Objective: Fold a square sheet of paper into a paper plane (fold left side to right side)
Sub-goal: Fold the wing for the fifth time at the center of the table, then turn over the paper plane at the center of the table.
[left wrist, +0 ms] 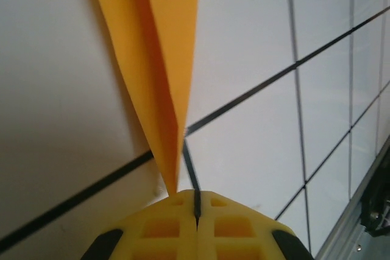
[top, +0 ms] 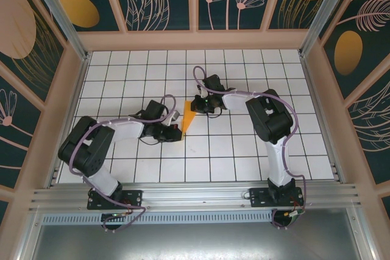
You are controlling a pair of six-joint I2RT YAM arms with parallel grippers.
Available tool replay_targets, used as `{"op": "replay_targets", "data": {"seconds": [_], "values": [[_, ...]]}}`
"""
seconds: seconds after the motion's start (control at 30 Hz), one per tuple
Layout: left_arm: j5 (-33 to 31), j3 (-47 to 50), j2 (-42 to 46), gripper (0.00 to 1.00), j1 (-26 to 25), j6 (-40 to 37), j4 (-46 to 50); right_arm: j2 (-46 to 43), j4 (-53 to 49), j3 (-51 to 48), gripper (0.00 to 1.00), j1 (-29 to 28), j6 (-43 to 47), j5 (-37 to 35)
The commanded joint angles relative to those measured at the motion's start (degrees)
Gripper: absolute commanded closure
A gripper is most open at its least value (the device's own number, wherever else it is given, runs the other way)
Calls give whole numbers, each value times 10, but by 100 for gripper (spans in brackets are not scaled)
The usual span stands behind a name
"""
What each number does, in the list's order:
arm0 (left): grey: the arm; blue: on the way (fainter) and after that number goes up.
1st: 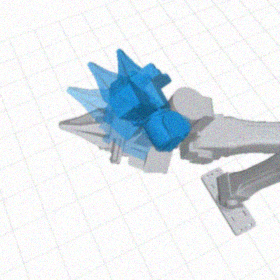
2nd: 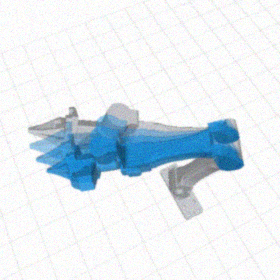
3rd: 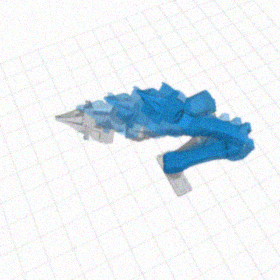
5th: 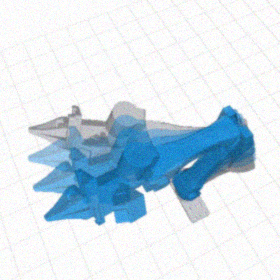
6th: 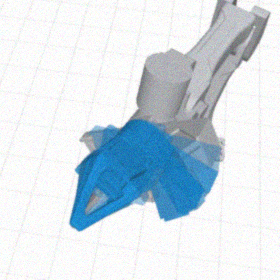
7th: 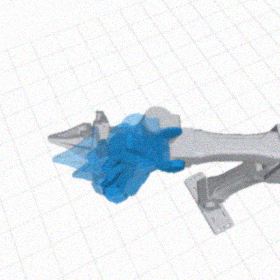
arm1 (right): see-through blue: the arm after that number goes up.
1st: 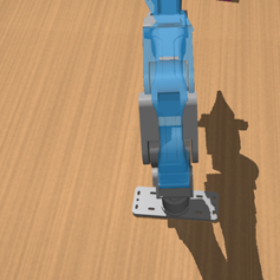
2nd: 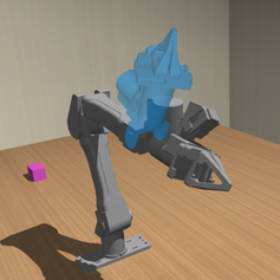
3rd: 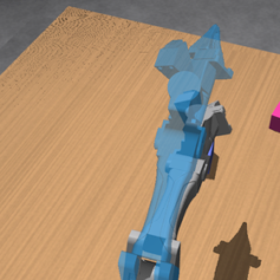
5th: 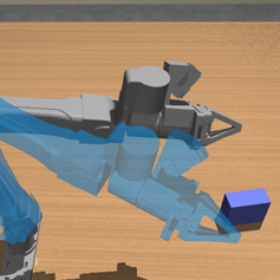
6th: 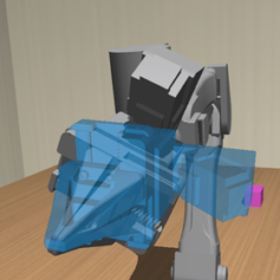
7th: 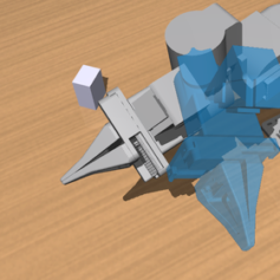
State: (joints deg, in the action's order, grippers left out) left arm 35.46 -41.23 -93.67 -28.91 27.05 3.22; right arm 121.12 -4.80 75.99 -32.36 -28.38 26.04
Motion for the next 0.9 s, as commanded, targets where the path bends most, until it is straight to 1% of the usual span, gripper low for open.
{"op": "replay_targets", "data": {"seconds": [0.0, 0.03, 0.13, 0.17, 0.23, 0.33, 0.37, 0.43, 0.53, 0.67, 0.77, 0.83, 0.87], "values": [[-3, 5, 57, 93, 8, 9, -14, -33, 4, 7, 90, 6, 19, -35], [-7, 8, 71, 91, 11, 16, -23, -44, 7, 7, 88, 6, 23, -42], [-39, 16, 114, 89, 25, 41, -53, -90, 8, -6, 74, 6, 31, -77], [-66, 17, 128, 85, 28, 47, -56, -106, 7, -14, 70, 5, 30, -92], [-120, 18, 157, 73, 34, 57, -65, -148, 1, -39, 62, 0, 27, -134], [-206, 20, 191, 69, 37, 69, -78, -191, -30, -69, 52, -14, 10, -200], [-240, 20, 202, 66, 37, 74, -81, -200, -45, -76, 49, -21, -1, -220], [-290, 22, 220, 56, 38, 86, -94, -207, -62, -91, 43, -37, -29, -237], [-322, 22, 231, 56, 38, 93, -113, -203, -51, -113, 36, -59, -69, -238], [-325, 20, 230, 55, 39, 93, -118, -166, -26, -101, 34, -75, -85, -208], [-326, 22, 230, 55, 38, 93, -111, -130, -47, -68, 35, -89, -85, -212], [-330, 24, 235, 55, 38, 93, -107, -115, -59, -59, 42, -94, -88, -216], [-332, 26, 239, 55, 38, 93, -107, -114, -61, -60, 50, -94, -92, -217]]}}
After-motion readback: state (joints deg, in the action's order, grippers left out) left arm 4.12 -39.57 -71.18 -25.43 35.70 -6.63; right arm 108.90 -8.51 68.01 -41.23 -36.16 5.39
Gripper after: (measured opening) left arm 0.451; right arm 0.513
